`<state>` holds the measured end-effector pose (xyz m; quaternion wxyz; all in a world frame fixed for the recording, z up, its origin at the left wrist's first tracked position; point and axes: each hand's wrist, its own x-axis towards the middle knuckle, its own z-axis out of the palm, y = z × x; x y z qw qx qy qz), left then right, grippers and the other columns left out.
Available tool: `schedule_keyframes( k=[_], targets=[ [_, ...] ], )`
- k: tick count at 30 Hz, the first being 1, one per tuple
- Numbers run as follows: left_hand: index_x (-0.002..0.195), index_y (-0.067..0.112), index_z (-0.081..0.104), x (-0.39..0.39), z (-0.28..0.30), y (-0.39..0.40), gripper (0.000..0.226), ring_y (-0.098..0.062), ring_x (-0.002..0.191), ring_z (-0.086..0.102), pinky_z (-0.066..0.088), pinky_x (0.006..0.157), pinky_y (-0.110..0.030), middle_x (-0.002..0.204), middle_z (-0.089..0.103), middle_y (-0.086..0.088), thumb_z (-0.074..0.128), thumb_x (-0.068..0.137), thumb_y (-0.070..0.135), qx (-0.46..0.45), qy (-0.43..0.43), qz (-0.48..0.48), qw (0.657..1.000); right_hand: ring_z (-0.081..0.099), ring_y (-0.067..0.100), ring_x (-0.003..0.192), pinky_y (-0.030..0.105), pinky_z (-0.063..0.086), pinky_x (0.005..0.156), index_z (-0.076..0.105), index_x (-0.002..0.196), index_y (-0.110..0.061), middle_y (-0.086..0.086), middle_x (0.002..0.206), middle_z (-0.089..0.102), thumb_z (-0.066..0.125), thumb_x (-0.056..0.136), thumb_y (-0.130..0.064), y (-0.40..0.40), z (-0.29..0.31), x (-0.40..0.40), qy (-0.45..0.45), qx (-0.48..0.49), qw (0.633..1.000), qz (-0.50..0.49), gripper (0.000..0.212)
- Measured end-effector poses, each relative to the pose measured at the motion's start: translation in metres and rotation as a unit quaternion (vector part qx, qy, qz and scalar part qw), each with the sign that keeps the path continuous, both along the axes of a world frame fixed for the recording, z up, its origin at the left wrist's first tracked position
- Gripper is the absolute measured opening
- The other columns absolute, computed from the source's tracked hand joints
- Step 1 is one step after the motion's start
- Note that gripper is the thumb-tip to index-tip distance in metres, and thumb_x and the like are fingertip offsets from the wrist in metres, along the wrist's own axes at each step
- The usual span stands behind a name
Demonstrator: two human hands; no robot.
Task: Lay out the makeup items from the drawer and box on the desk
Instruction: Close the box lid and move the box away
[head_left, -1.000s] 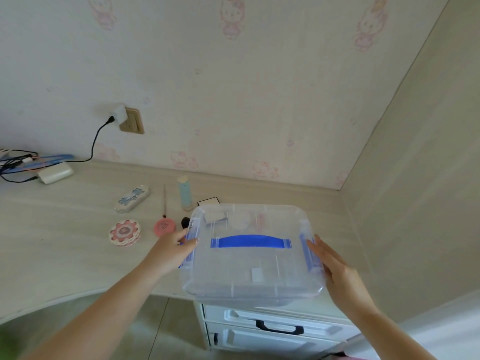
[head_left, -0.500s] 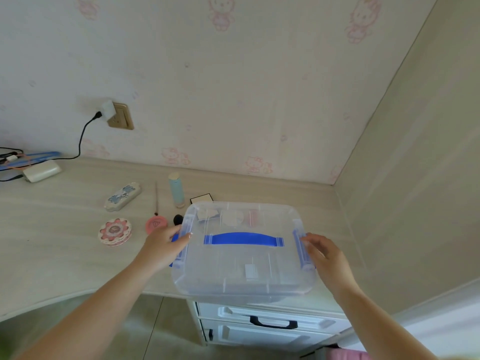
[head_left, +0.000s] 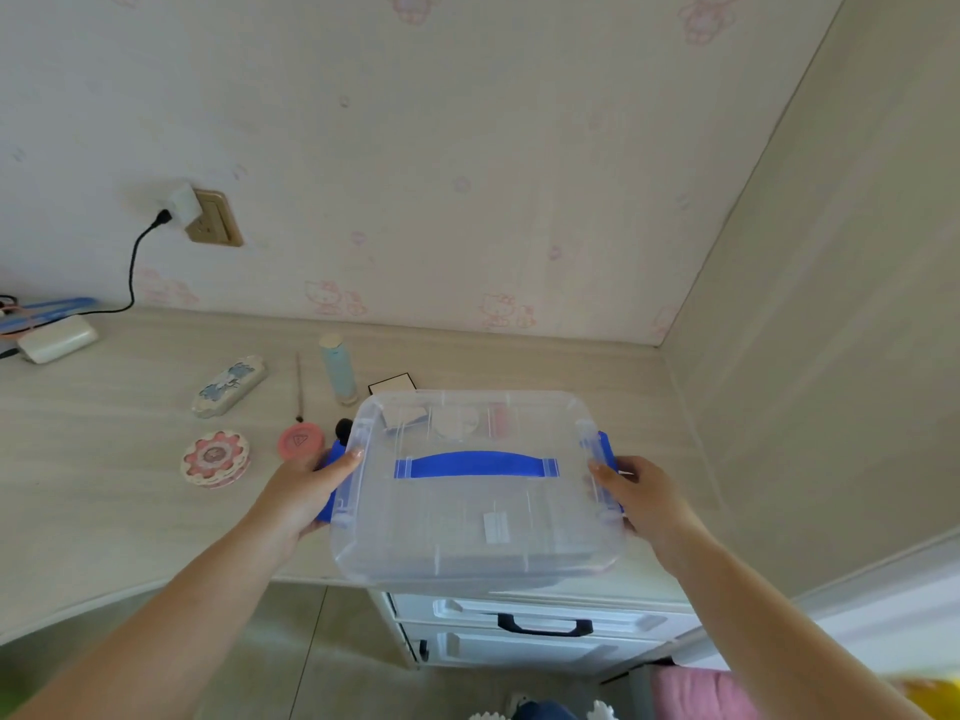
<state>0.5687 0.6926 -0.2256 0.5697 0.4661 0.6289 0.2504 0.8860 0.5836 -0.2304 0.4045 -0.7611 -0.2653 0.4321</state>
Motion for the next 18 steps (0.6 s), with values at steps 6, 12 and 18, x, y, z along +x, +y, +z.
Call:
schedule_keyframes(
  k=[6, 12, 18],
  targets=[
    [0.095, 0.020, 0.067, 0.008, -0.002, -0.004, 0.025, -0.033, 0.094, 0.067, 0.053, 0.086, -0.048, 0.099, 0.070, -0.017, 0.058, 0.088, 0.042, 0.050, 0.048, -0.004, 0.998, 0.055, 0.022, 0.067, 0.038, 0.051, 0.069, 0.061, 0.095, -0.005, 0.009, 0.077, 0.059, 0.053, 0.091, -0.036, 0.004, -0.001, -0.002, -0.107, -0.026, 0.993, 0.048, 0.032],
    [0.100, 0.021, 0.060, 0.016, 0.002, -0.012, 0.023, -0.025, 0.090, 0.066, 0.055, 0.084, -0.047, 0.098, 0.068, -0.009, 0.063, 0.085, 0.038, 0.068, 0.057, -0.004, 0.996, 0.050, 0.020, 0.059, 0.030, 0.040, 0.057, 0.054, 0.080, -0.009, 0.005, 0.067, 0.054, 0.053, 0.092, -0.038, 0.006, -0.001, -0.005, -0.149, -0.038, 0.985, 0.077, 0.032],
    [0.103, 0.020, 0.060, 0.016, 0.003, -0.012, 0.022, -0.024, 0.088, 0.067, 0.056, 0.082, -0.047, 0.096, 0.069, -0.008, 0.061, 0.088, 0.036, 0.066, 0.049, -0.006, 0.997, 0.051, 0.020, 0.061, 0.029, 0.038, 0.056, 0.052, 0.083, -0.010, 0.004, 0.068, 0.055, 0.048, 0.094, -0.040, 0.008, 0.002, -0.005, -0.190, -0.046, 0.975, 0.109, 0.032]
  ],
)
